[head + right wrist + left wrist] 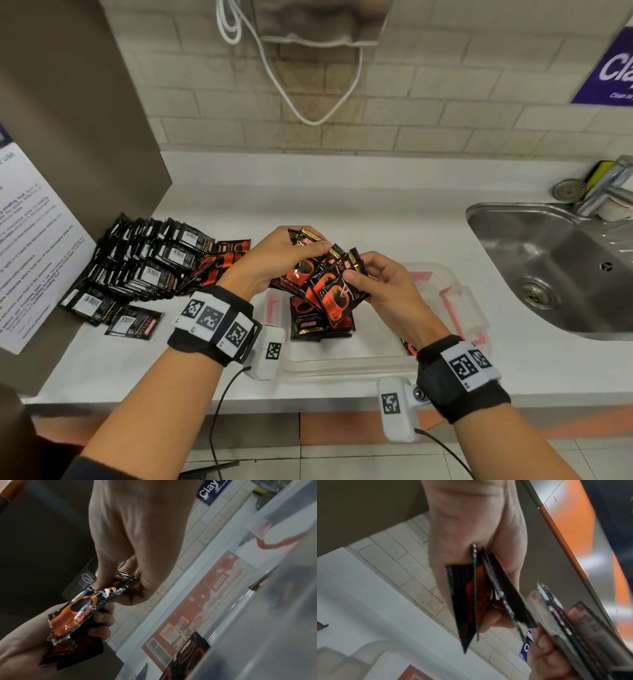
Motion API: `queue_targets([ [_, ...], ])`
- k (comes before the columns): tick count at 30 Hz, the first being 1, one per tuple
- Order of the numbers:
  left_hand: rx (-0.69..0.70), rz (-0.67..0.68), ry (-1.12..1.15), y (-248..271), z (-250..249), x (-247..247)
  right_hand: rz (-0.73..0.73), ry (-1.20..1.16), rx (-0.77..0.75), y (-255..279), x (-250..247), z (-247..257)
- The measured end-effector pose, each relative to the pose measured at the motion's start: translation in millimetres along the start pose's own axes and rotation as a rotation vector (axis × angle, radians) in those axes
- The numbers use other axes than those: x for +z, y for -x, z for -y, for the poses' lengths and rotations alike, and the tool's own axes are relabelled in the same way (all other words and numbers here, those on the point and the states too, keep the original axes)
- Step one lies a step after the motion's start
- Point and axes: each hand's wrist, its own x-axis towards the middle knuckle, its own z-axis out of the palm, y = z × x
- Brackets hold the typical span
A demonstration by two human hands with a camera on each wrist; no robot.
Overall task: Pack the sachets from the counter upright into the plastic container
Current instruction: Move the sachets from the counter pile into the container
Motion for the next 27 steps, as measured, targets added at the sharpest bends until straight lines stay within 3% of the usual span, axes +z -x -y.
queue_targets([
  [6,-0.009,0.001,0.002,-0.2,-5.7,12.7,0.007,-0.021,-0.018,-4.1,8.2,-1.1],
  [14,-0.344,-0.025,-0.076,2.4,-17.4,25.6,-0.058,0.01,-0.046,-0.4,11.9,-3.2],
  [23,-0.341,0.026,-0.007,2.2,-16.2,30.8,-0.053,0.028,-0.017,0.5,14.9,-8.3],
  [27,-0.316,0.073,0.135,1.4,-11.4,23.2,-0.082,0.03,-0.024,1.2,8.4,-9.7],
])
